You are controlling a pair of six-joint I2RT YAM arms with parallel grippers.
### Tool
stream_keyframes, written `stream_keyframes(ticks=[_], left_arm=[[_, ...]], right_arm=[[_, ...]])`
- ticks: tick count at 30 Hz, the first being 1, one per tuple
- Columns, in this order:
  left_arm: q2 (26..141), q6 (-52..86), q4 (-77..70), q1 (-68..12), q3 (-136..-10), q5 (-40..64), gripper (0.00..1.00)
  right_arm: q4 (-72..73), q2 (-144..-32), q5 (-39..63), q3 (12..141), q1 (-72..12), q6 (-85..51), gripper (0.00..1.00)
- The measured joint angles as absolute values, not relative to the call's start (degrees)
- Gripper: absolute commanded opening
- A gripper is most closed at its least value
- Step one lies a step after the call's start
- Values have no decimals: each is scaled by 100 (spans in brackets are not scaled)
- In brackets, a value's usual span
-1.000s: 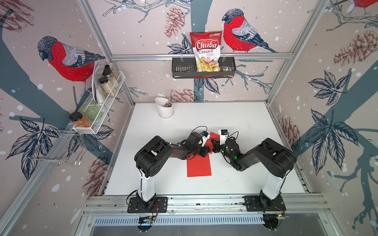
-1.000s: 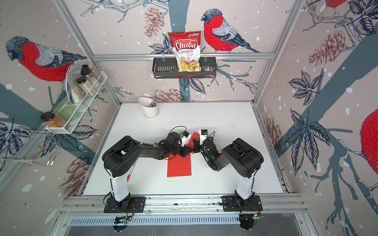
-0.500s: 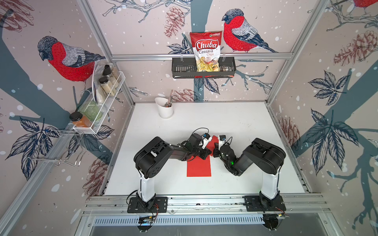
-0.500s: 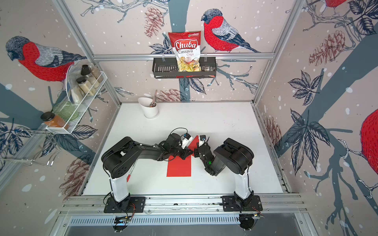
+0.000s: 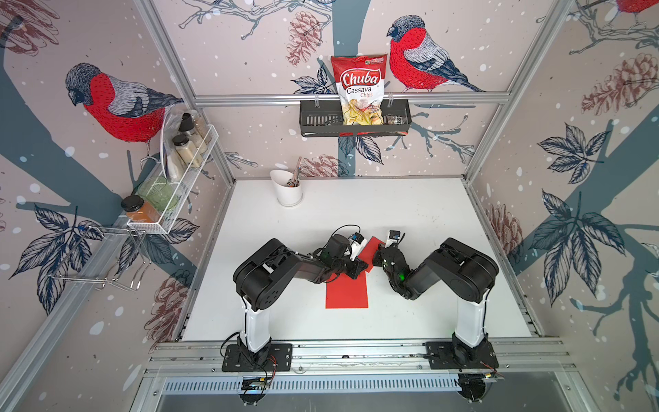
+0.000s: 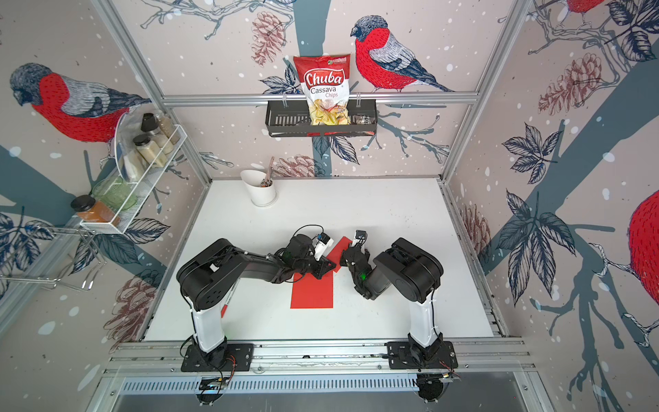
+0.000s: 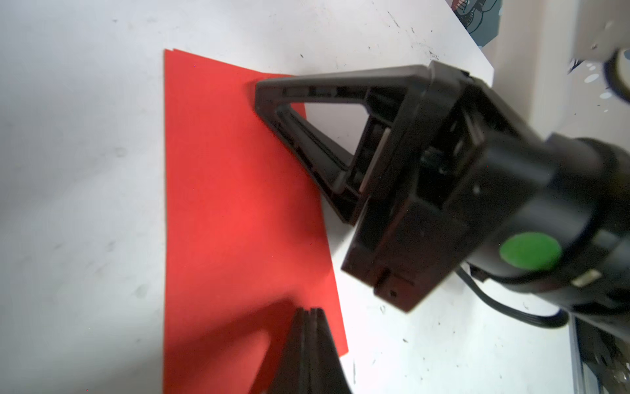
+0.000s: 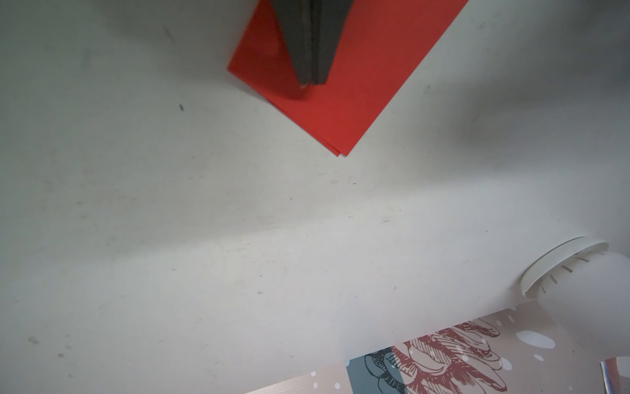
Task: Fold the square paper along the opposite sides
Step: Smooth out the paper at the center of the board.
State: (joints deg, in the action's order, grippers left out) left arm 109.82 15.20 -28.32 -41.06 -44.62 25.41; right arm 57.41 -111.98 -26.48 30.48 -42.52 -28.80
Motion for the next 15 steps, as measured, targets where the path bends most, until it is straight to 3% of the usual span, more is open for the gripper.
stream_keyframes(ticks=[11,15], left_arm=[[10930,1782,-3133,-3948,-4182,2751,0],[10997,1820,-3114,-3918,-4281,2875,0]], right_arm=[[5286,-10943,-2620,3013,-3726,-3487,0],[5293,-10595,-2187,2722,-3487,-3385,0]])
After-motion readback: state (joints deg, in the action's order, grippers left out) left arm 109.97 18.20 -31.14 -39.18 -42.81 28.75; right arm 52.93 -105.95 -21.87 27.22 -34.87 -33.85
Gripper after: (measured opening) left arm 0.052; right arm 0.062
